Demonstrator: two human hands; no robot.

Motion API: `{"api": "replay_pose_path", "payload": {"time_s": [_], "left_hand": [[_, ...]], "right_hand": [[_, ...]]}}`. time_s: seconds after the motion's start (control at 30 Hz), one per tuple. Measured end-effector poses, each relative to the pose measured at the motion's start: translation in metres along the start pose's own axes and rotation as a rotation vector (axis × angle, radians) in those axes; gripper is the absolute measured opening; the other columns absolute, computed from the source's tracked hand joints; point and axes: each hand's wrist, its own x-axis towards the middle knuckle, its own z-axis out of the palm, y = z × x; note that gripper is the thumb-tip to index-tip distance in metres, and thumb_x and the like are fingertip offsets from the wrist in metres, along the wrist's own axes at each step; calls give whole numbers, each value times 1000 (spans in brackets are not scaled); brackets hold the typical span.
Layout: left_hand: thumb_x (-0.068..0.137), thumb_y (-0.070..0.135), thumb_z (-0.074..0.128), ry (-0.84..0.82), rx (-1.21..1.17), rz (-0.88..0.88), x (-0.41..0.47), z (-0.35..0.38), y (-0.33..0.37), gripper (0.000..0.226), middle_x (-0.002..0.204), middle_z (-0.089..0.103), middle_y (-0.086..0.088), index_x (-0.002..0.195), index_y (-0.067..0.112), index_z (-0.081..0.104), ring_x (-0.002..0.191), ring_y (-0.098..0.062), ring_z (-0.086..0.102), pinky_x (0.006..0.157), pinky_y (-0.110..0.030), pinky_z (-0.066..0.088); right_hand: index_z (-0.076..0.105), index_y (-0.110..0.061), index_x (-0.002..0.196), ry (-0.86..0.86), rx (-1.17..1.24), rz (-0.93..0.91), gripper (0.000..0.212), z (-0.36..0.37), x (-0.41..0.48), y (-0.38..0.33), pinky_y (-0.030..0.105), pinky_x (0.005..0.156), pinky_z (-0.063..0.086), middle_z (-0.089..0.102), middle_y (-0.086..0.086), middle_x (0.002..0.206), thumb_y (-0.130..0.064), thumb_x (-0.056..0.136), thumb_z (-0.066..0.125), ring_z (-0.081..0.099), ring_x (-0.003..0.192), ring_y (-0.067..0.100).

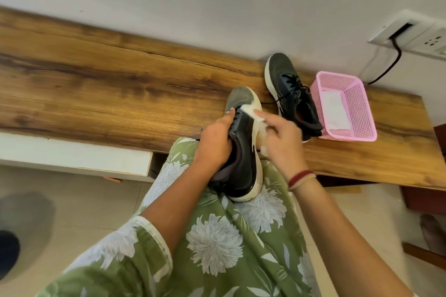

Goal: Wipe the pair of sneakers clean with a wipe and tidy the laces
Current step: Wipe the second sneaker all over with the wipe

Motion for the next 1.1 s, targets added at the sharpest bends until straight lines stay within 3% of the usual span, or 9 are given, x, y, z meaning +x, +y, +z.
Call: {"api": "replay_pose_path", "payload": {"time_s": [0.1,0.17,0.23,0.37,0.47,0.7,0.83,0.9,1.1], "left_hand": [[90,7,49,28,-97,-16,-3,-3,-3,44,119,65,-12,134,15,52,107,-28,61,87,-29,45],[91,7,54,41,-145,-26,-4,-4,-5,48,122,63,-9,137,17,48,108,-21,60,84,-17,40],[90,6,56,5,-179,-32,-2,-2,-5,52,126,61,-7,139,20,46,111,-19,58,88,-17,39],[91,5,50,-37,-171,-49,3,1,-2,52,126,61,-6,138,25,47,114,-21,57,98,-26,42],[91,6,50,-25,-178,-76,3,2,-3,51,128,59,-4,138,26,47,115,-20,56,101,-27,41],[92,8,50,-18,-162,-67,3,1,-2,51,127,61,-4,140,26,44,113,-21,57,98,-26,42],[91,6,50,-27,-147,-64,3,1,-2,54,127,61,-5,141,26,42,113,-21,57,103,-29,39],[91,5,50,-29,-136,-63,3,1,-2,56,128,60,-5,142,26,41,116,-21,56,107,-37,37],[91,3,50,-9,-143,-56,3,2,-3,54,129,60,-5,141,24,44,114,-20,58,91,-17,38]], "right_hand": [[61,-9,122,-78,-239,-234,47,29,-26,-6,15,101,28,59,8,126,4,82,40,54,117,19],[65,-9,115,-62,-156,-236,45,23,-38,-7,15,100,33,63,0,118,8,81,43,56,111,12],[72,-14,101,-128,84,-48,43,2,-38,-9,20,91,45,66,-8,103,12,81,45,60,99,8],[64,-6,96,-67,723,497,31,-41,14,-5,32,65,49,65,9,87,7,89,37,60,74,20],[58,-2,99,2,771,540,26,-49,68,0,30,67,52,60,9,91,8,91,35,58,75,19],[68,-11,108,-145,-76,240,35,-5,148,5,30,74,52,66,11,107,4,88,43,60,90,22],[67,-8,113,-258,-276,55,39,12,158,-2,29,102,39,57,9,129,8,86,43,50,120,23],[68,-9,109,-294,-363,14,39,17,160,-4,23,100,35,58,9,128,8,85,42,50,121,23],[63,-8,118,-333,-424,14,33,23,151,5,27,102,34,58,11,128,0,89,47,49,121,26]]}}
